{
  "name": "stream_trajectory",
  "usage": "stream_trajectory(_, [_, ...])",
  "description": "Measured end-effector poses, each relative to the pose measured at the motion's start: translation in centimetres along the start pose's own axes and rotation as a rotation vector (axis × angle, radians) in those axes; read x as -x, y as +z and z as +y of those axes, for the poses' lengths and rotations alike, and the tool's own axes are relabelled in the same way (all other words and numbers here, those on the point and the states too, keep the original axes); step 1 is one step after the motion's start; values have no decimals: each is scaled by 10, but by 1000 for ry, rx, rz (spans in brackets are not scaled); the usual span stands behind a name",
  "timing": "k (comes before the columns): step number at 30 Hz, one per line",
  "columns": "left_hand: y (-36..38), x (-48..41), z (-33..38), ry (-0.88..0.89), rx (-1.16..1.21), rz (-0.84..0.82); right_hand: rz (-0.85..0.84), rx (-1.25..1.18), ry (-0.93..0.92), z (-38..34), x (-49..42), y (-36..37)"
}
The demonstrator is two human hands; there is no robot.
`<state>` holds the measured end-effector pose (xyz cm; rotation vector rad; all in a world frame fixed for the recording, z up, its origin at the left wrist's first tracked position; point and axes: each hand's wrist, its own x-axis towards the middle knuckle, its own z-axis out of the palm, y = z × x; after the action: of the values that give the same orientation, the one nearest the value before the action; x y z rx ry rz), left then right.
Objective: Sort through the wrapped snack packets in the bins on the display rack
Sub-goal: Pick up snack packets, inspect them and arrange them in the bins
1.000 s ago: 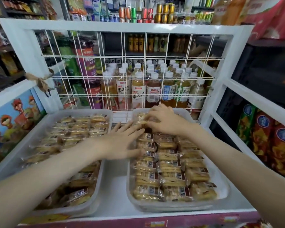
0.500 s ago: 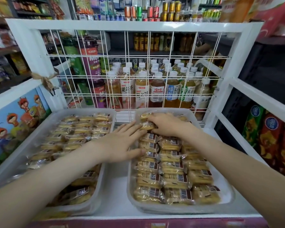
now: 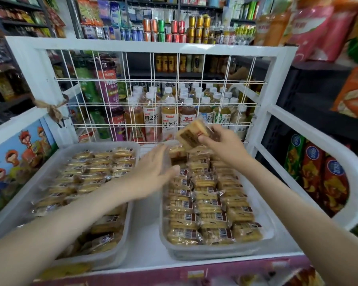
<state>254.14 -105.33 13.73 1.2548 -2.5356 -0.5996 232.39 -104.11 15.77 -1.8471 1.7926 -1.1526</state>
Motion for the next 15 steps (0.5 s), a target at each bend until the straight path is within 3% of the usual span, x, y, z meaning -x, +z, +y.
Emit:
stream_trajectory(6, [-8, 39, 39, -68, 479, 343, -102, -449, 72, -35, 76, 0])
stream_trajectory(9, [4, 76, 52, -71, 661, 455, -136, -534, 90, -44, 121, -2])
stream_trajectory(12, [25, 116, 64, -151, 745, 470, -82, -469, 117, -42, 168, -4])
stream_trajectory(15, [51, 156, 78, -211, 690, 442, 50, -310, -26, -36, 217, -3])
